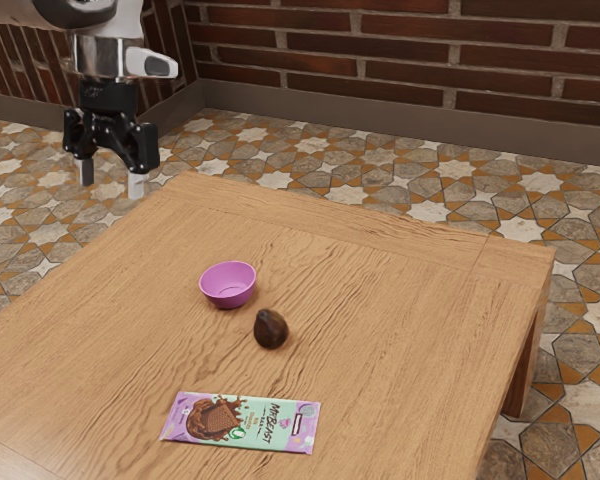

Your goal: Place the pear in the bowl.

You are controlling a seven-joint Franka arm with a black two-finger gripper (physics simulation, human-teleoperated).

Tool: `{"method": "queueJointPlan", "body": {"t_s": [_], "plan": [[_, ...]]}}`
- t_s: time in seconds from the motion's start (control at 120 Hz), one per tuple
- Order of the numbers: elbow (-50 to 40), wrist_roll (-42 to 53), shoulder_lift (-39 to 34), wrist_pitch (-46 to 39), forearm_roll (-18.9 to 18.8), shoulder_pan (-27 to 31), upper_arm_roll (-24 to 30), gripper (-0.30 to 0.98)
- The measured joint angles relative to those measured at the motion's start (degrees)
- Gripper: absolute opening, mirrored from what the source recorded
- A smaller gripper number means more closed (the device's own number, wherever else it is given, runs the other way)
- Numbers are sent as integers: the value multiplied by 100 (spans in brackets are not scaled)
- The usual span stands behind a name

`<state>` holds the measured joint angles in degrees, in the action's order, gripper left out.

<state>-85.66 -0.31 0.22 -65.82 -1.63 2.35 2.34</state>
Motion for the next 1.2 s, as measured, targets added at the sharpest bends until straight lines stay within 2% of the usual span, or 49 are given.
{"method": "queueJointPlan", "body": {"t_s": [0.142,0.333,0.45,0.517,0.608,0.767,1.2], "plan": [[-23,-12,22,-1218,-14,11,-6,69],[-24,-32,27,-1964,14,50,-10,69],[36,-44,89,-2179,7,450,369,69],[42,-52,501,-2259,-4,620,630,69],[32,-62,1117,-2381,-10,326,875,69],[4,-78,1740,-2744,19,4,1105,69],[-567,-109,2536,-4347,258,-239,1131,69]]}}
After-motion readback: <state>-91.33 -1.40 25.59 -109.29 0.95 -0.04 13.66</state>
